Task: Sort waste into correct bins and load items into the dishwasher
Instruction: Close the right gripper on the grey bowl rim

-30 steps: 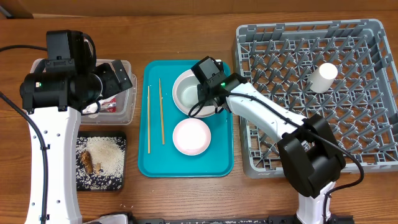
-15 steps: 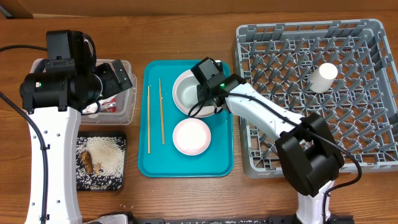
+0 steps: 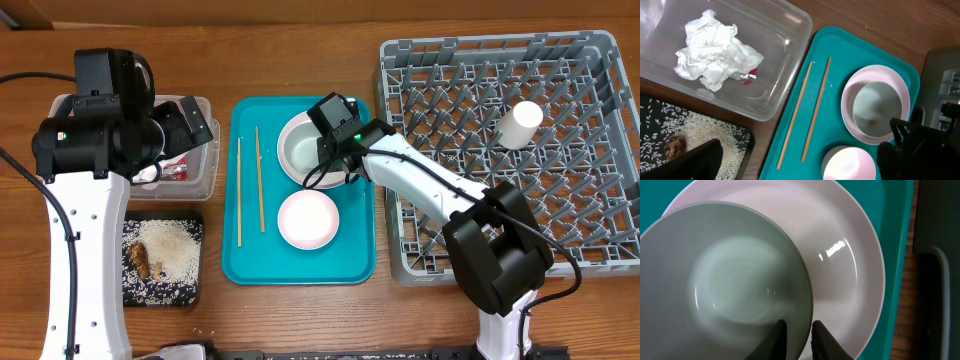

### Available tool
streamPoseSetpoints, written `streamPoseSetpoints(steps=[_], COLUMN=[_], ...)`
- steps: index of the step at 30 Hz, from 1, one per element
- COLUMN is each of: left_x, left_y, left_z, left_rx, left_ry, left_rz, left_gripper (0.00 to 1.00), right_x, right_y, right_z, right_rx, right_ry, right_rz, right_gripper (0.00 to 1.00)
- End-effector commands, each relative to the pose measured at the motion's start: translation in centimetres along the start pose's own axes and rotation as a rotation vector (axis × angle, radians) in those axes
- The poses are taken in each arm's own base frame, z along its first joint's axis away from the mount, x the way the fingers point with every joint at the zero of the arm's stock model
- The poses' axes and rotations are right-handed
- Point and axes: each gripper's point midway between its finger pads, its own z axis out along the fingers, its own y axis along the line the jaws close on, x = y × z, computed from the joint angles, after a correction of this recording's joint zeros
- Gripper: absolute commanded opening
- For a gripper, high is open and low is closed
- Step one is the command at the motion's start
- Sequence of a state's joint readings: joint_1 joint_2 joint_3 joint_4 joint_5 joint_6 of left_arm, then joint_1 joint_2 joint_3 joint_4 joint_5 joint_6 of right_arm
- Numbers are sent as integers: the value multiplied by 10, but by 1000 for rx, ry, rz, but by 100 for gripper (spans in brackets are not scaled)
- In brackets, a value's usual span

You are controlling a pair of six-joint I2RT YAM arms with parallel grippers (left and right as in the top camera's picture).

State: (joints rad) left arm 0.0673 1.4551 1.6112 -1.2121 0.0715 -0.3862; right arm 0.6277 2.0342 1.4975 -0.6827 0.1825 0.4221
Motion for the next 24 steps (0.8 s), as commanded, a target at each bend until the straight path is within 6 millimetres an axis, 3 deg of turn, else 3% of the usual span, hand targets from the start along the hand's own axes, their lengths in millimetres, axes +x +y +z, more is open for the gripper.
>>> streamPoseSetpoints(steps=[1, 10, 24], left_x=[-3, -3, -3], left_y=[-2, -3, -2], left_z=[-4, -4, -4], left_rx=[7, 7, 7], left_ry=[-16, -16, -16], left_rz=[-3, -3, -3], left_gripper=[100, 100, 100], right_x=[4, 2, 5], right_y=[-4, -3, -5], right_z=[8, 11, 11], right_rx=[8, 5, 12], right_ry=[18, 10, 22], right_rz=[32, 33, 31], right_gripper=[20, 20, 4])
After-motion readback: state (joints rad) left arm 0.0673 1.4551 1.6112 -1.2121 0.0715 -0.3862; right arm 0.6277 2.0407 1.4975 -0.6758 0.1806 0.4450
